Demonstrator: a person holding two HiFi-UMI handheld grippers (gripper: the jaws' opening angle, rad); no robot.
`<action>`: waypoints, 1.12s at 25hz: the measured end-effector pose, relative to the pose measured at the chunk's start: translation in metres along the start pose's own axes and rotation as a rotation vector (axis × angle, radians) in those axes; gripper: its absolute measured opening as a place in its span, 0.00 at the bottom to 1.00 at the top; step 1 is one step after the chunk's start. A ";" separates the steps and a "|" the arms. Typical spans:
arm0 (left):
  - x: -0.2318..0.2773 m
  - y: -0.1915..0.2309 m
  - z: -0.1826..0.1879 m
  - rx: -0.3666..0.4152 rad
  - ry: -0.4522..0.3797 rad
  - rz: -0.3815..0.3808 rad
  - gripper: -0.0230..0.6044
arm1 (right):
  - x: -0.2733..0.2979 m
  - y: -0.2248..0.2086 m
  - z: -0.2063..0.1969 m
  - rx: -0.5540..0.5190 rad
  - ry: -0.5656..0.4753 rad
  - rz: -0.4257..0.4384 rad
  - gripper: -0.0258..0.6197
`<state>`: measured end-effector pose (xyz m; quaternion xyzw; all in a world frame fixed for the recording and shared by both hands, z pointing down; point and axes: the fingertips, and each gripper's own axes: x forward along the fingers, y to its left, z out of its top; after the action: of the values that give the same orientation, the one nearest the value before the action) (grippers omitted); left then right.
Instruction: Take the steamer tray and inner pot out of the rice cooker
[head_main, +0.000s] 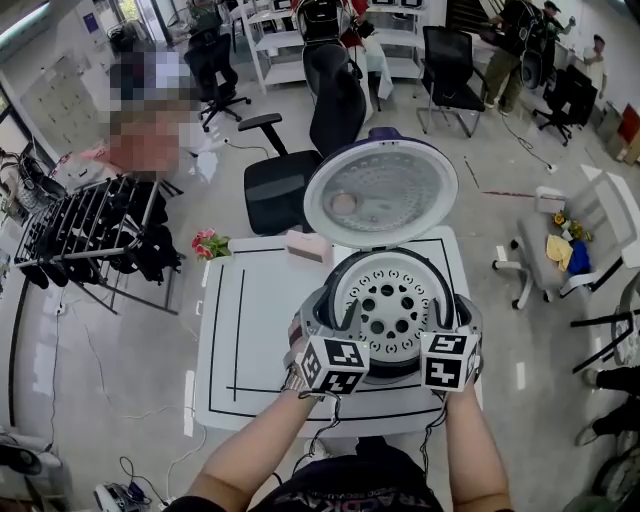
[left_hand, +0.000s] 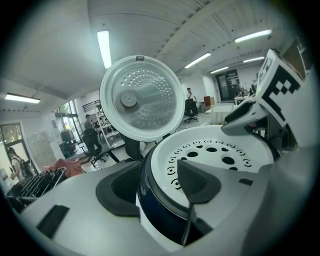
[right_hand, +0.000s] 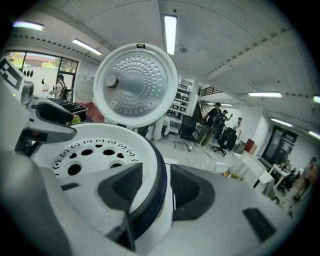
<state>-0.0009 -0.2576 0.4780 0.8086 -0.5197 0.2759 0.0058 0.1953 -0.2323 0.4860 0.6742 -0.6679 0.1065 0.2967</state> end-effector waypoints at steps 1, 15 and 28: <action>0.002 0.000 -0.002 -0.012 0.013 -0.011 0.41 | 0.001 0.000 0.000 -0.001 0.003 -0.001 0.29; 0.012 0.003 -0.012 -0.223 0.150 -0.078 0.30 | 0.006 0.004 -0.002 -0.001 0.054 0.030 0.29; -0.008 0.018 0.018 0.049 0.020 0.086 0.04 | -0.002 -0.007 0.002 -0.107 0.030 -0.057 0.29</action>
<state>-0.0107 -0.2644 0.4536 0.7825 -0.5472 0.2963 -0.0207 0.2008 -0.2320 0.4812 0.6746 -0.6484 0.0724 0.3452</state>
